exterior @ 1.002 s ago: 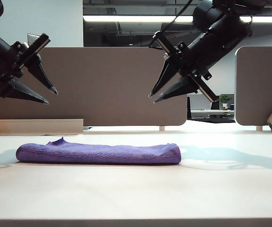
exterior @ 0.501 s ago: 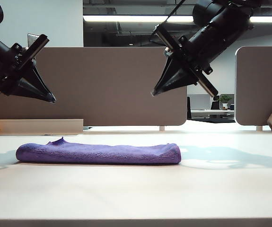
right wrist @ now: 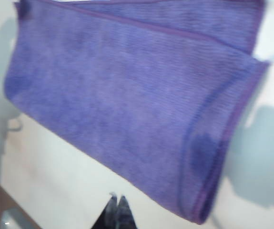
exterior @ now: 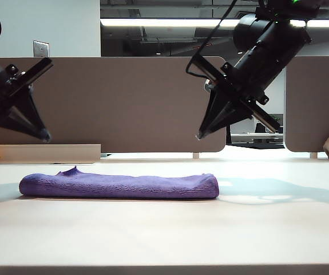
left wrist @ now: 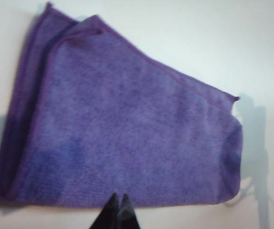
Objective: Fold the bottom of the cloth upward, then fold it vertically to form a square shape.
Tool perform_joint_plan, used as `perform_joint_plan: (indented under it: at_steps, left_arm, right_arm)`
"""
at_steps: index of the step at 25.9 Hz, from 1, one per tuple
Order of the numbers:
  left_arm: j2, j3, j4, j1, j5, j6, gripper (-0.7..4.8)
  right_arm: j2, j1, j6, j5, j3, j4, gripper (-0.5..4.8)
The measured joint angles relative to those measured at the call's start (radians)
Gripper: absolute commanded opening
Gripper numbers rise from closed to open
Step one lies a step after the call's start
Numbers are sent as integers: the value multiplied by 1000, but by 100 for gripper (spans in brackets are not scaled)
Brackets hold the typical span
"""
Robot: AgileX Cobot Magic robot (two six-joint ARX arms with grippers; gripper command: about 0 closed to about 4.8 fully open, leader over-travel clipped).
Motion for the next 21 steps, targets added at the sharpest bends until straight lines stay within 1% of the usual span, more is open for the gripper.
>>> perform_joint_plan:
  at_steps: [4,12,18,21]
  left_arm:
    - [0,0,-23,25,-11,8,-5]
    - [4,0,-38,23,-13,39,-4]
    - [5,0,-45,23,-12,101,-3]
    - [5,0,-48,23,-12,109,-2]
  right_arm:
    - [11,-1,-10,20,0,-22,-8]
    - [58,-2,-18,27,0,-96,-8]
    - [69,-2,-25,27,0,-116,-8]
    - [80,-1,-25,27,1,-115,-8]
